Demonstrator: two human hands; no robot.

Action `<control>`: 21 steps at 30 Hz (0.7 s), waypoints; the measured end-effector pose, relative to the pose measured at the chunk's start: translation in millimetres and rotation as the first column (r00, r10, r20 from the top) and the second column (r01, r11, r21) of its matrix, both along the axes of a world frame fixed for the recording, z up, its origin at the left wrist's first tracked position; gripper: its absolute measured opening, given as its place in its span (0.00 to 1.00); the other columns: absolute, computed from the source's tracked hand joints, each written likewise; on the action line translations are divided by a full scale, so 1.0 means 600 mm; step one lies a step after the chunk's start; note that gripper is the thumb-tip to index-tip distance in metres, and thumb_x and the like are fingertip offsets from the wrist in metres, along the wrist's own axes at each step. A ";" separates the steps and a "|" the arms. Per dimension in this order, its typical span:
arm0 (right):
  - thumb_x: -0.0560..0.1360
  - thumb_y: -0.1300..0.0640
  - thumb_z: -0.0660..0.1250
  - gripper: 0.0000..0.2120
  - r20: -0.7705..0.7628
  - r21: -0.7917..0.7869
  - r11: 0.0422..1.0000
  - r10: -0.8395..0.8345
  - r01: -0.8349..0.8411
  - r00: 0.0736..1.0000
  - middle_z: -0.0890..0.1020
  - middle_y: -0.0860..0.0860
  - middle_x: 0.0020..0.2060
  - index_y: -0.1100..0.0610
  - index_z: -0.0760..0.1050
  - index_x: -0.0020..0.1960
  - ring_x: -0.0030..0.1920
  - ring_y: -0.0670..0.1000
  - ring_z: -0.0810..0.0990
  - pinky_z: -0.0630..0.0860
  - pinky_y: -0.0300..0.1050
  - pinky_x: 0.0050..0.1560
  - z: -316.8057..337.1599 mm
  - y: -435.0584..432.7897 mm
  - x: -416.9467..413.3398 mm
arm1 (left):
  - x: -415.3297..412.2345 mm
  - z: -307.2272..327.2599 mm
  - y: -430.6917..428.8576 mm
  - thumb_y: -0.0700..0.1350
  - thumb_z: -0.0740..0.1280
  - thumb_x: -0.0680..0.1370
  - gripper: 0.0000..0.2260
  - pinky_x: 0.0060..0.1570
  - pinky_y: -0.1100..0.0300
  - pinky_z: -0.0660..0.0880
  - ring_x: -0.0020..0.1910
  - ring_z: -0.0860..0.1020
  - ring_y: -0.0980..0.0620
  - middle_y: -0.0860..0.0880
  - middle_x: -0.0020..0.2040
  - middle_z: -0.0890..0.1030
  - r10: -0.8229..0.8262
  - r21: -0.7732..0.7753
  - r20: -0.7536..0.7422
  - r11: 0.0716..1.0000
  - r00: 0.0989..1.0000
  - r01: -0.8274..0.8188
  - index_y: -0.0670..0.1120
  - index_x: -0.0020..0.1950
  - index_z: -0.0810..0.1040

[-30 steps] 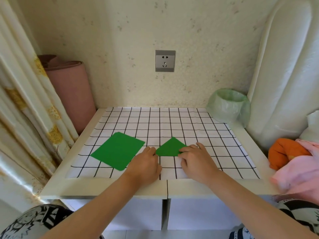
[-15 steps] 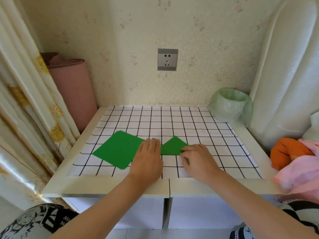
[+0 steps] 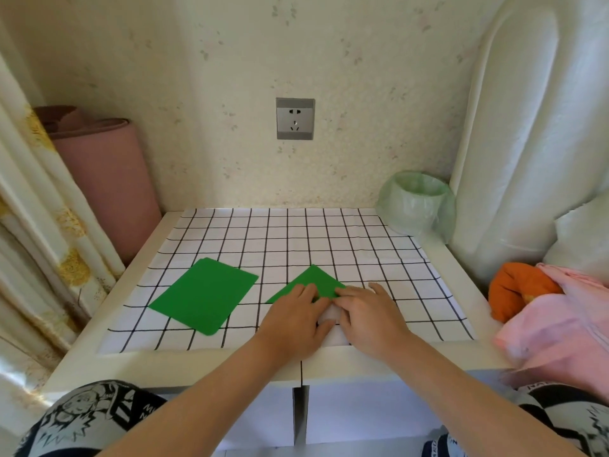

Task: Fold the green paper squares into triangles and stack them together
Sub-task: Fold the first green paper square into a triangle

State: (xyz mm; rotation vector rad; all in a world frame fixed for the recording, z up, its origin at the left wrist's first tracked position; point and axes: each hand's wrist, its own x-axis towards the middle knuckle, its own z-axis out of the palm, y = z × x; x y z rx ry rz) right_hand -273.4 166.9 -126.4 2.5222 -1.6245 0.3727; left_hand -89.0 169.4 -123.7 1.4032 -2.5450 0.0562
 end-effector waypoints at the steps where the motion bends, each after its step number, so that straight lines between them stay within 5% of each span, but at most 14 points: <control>1: 0.76 0.51 0.54 0.18 -0.021 -0.005 1.000 -0.020 0.020 1.000 0.84 0.44 0.55 0.48 0.83 0.51 0.58 0.49 0.80 0.69 0.52 0.62 0.001 0.000 -0.007 | -0.004 0.003 0.000 0.62 0.49 0.79 0.23 0.49 0.54 0.72 0.51 0.69 0.49 0.50 0.53 0.72 0.016 0.012 0.040 1.000 0.999 -0.016 0.54 0.67 0.72; 5: 0.72 0.53 0.55 0.17 -0.069 0.000 0.989 -0.146 0.146 0.987 0.85 0.46 0.48 0.49 0.84 0.44 0.49 0.50 0.82 0.72 0.48 0.51 0.016 0.003 -0.033 | -0.013 0.017 -0.008 0.65 0.48 0.79 0.25 0.54 0.54 0.70 0.58 0.66 0.47 0.48 0.60 0.68 0.038 0.051 0.134 0.998 0.990 -0.045 0.61 0.75 0.61; 11: 0.77 0.52 0.55 0.15 -0.112 0.061 0.957 -0.276 0.284 0.955 0.83 0.45 0.44 0.48 0.81 0.48 0.48 0.50 0.78 0.64 0.46 0.50 0.033 0.005 -0.062 | -0.020 0.019 -0.017 0.66 0.49 0.79 0.24 0.54 0.54 0.68 0.59 0.67 0.46 0.46 0.62 0.69 0.029 0.066 0.189 0.997 0.981 -0.042 0.62 0.75 0.62; 17: 0.77 0.51 0.56 0.13 -0.198 0.011 0.952 -0.296 0.304 0.934 0.80 0.47 0.45 0.49 0.79 0.48 0.49 0.52 0.76 0.66 0.49 0.52 0.050 0.000 -0.055 | -0.008 0.025 -0.038 0.59 0.57 0.80 0.21 0.57 0.55 0.70 0.59 0.68 0.50 0.50 0.57 0.71 0.006 0.124 0.016 0.992 1.000 -0.008 0.57 0.72 0.68; 21: 0.76 0.48 0.64 0.13 -0.033 -0.006 0.993 -0.120 0.120 0.992 0.78 0.47 0.53 0.50 0.77 0.59 0.54 0.53 0.77 0.70 0.51 0.54 0.043 -0.026 -0.055 | 0.004 0.025 -0.063 0.52 0.64 0.79 0.22 0.60 0.58 0.68 0.62 0.68 0.50 0.50 0.61 0.72 -0.004 0.222 -0.136 0.974 0.991 0.034 0.51 0.73 0.68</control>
